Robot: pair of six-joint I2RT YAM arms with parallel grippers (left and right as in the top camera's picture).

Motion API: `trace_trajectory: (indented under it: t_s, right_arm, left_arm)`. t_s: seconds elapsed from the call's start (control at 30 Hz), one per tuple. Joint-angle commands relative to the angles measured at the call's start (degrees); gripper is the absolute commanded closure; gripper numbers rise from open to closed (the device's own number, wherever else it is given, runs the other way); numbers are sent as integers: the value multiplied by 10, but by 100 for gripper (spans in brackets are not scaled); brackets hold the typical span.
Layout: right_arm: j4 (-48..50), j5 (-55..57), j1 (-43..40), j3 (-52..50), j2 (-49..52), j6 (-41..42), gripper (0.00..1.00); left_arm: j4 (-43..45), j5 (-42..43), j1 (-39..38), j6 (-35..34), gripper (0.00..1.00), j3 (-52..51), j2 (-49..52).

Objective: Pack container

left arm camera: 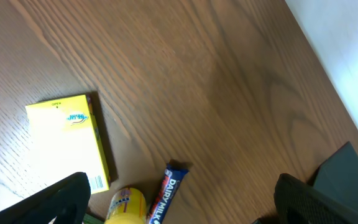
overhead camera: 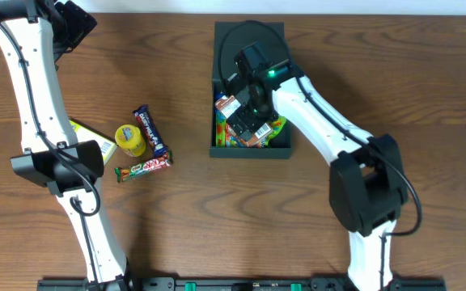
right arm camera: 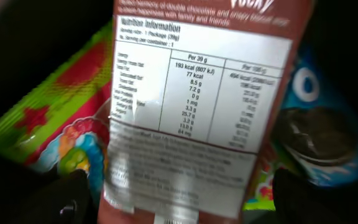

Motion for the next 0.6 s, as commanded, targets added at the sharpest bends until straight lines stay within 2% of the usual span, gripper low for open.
trace_trajectory:
  t_s: [0.0,0.13,0.33,0.57]
  right_arm:
    - [0,-6,10,8,5,31,6]
    - [5,-6,12,8,7,49,7]
    - [11,-1,12,8,10,103,23]
    - [10,-2,13,8,10,178,30]
  left_arm:
    - [-3,0,1,3,4,5,2]
    - [-3,0,1,3,4,5,2]
    - [-3,0,1,3,4,5,2]
    - [-2,0,1,3,4,5,2]
